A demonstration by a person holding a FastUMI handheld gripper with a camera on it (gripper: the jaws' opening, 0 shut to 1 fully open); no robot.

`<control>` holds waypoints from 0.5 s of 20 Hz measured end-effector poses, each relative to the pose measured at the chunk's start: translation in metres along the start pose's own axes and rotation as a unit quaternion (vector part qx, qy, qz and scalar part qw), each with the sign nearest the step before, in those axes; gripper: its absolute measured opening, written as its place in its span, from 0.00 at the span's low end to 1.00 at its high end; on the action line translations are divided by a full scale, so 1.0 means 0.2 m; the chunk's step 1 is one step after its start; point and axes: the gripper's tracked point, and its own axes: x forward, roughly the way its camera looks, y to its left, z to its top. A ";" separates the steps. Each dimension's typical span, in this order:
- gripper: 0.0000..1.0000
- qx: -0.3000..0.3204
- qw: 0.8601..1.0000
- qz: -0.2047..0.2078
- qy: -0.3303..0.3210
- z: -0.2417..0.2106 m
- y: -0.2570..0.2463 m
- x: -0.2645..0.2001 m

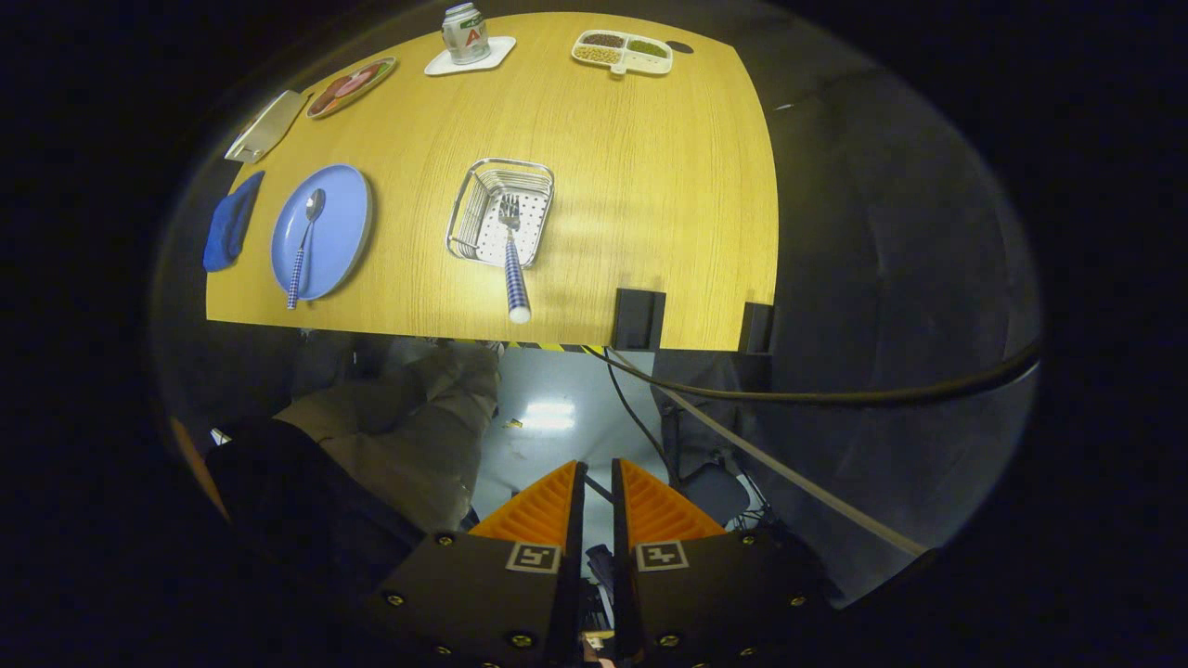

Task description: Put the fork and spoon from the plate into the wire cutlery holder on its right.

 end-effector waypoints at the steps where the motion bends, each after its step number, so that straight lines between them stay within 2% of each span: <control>1: 0.15 -0.014 1.000 -0.008 -0.006 -0.04 0.07 0.02; 5: 0.15 -0.009 0.998 0.053 -0.046 -0.06 0.51 0.09; 7: 0.15 -0.016 0.996 0.056 -0.073 0.00 0.62 0.11; 8: 0.41 -0.022 0.995 0.059 -0.080 0.02 0.68 0.11; 10: 0.55 -0.033 0.992 0.080 -0.087 0.04 0.80 0.11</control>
